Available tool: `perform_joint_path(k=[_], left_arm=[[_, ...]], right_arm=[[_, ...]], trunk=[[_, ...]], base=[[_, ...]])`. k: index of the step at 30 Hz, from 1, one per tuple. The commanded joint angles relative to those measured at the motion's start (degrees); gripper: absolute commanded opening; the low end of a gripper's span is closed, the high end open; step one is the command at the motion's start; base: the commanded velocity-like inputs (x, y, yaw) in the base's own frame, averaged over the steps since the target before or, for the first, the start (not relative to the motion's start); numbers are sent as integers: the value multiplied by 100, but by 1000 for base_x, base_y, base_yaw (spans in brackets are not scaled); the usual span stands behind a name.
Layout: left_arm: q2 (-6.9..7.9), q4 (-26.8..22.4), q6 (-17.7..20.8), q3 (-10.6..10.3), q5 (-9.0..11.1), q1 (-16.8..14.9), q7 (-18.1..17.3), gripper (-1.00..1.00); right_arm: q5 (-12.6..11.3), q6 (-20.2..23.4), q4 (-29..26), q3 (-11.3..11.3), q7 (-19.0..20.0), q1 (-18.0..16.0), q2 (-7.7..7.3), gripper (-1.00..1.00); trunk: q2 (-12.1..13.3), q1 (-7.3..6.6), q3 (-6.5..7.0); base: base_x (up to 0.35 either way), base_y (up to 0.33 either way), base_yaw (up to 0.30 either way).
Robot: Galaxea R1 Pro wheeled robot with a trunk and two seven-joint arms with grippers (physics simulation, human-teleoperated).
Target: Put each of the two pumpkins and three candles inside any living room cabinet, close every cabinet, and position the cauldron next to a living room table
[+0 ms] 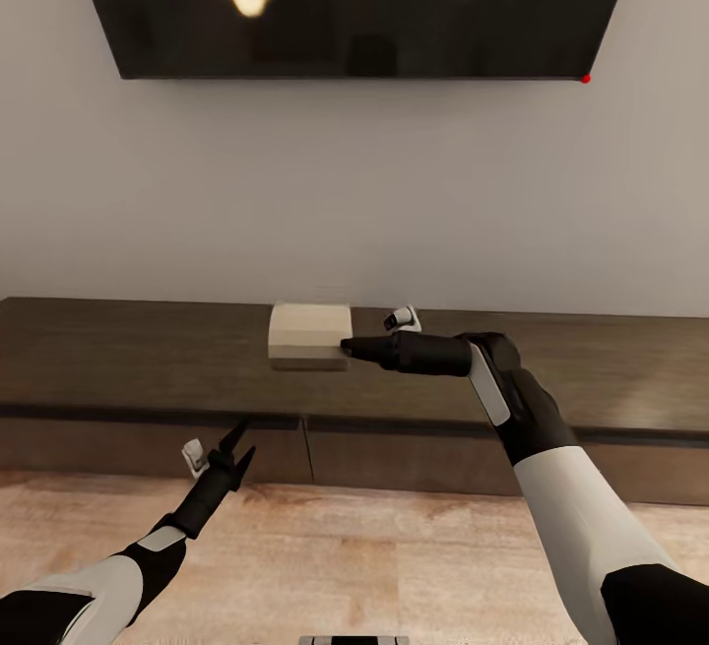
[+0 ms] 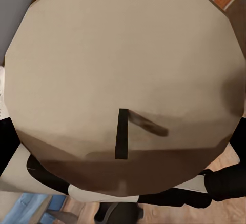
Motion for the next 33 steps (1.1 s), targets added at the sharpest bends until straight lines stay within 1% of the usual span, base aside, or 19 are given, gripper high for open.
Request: perform_joint_path(k=[1, 6, 8, 13, 17, 26, 33], left_arm=[[-1, 19, 60, -47, 58, -9, -29, 100], [-1, 24, 60, -47, 56, -9, -18, 100], [-1, 25, 60, -47, 58, -9, -44, 100], [-1, 18, 55, -47, 60, -5, -118, 100], [-1, 17, 52, -47, 55, -3, -229, 100], [3, 17, 51, -47, 55, -3, -262, 100], [2, 17, 44, -47, 55, -1, -254, 100]], right_arm=[[-26, 41, 1, 1, 10, -4, 0, -100], [-26, 41, 1, 1, 10, -4, 2, -100], [-24, 41, 1, 6, 10, -4, 1, -100], [-26, 34, 1, 102, 10, -4, 0, -100], [-27, 33, 1, 114, 10, -4, 0, -100], [-27, 33, 1, 118, 10, -4, 0, -100], [-26, 33, -4, 117, 10, -4, 0, -100]], trunk=[[-4, 1, -28], [-11, 14, -138], [-11, 14, -138], [-11, 14, -138], [-11, 14, -138], [-11, 14, -138], [-20, 32, -293]], base=[[0, 0, 0], [0, 0, 0], [0, 0, 0], [0, 0, 0], [0, 0, 0], [0, 0, 0], [0, 0, 0]])
